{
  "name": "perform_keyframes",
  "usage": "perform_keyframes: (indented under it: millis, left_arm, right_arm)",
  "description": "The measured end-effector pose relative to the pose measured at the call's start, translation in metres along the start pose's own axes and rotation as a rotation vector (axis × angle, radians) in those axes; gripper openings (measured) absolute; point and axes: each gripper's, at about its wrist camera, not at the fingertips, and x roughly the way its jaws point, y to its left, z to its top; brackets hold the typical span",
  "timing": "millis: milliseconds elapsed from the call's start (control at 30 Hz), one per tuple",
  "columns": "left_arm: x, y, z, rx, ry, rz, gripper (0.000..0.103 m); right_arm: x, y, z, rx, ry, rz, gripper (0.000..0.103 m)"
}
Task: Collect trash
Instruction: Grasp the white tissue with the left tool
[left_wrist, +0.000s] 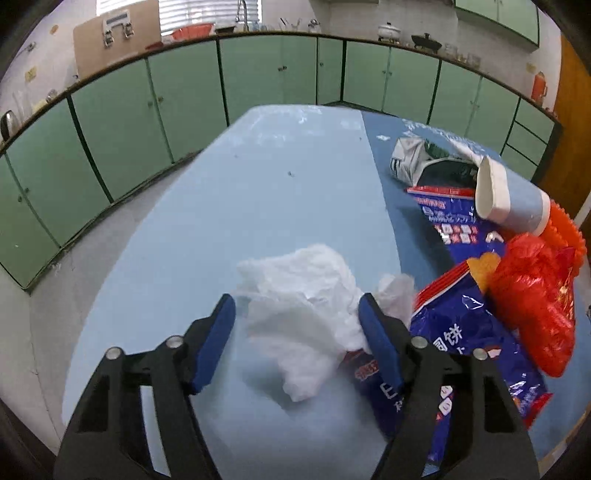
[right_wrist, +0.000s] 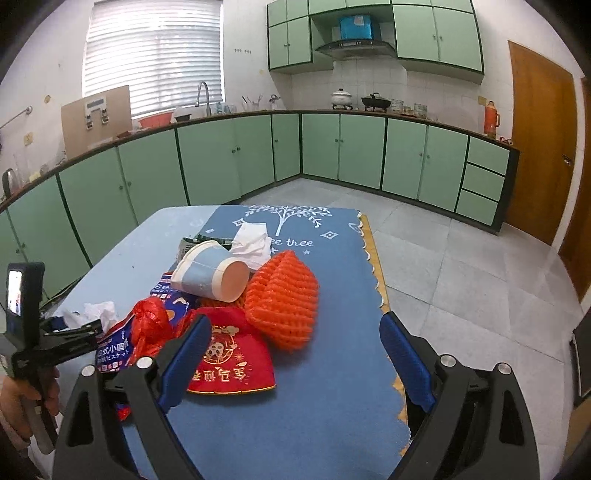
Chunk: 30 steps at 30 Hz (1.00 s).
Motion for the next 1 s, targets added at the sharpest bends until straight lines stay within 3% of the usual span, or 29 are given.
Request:
perform_keyframes:
  millis: [33,133,200,333,733,1000]
  left_arm:
    - [0.001,0.0,-0.002,-0.006,0.005,-0.012,0.06]
    - [0.001,-0.001,-0.004,-0.012,0.002,-0.046,0.038]
    - [0.002,-0.004,-0.004,0.001,-0.002,-0.066,0.009]
    - [-0.005,-0.002,-0.002,-0.021,-0.027,-0.107,0.004]
    - [-0.072,-0.004,0.043,-0.065,-0.251,-0.2,0.004]
    - [-0.067,-0.047,0.05,-0.001,-0.232,-0.247,0.004]
  right_arm:
    - [0.002,0.001,0.0,-0.001,0.006,0.0,0.09]
    - [0.006,0.002,-0.002,-0.004,0.018,0.004,0.09]
    - [0.012,0.005,-0.002,-0.008,0.025,0.006,0.09]
    - [0.017,0.008,-0.004,-0.011,0.032,0.015,0.088]
    - [0.021,0.006,0.004,0.012,0.016,0.028,0.087]
    - [0.043,0.011,0.009,0.025,0.036,0.04,0.082]
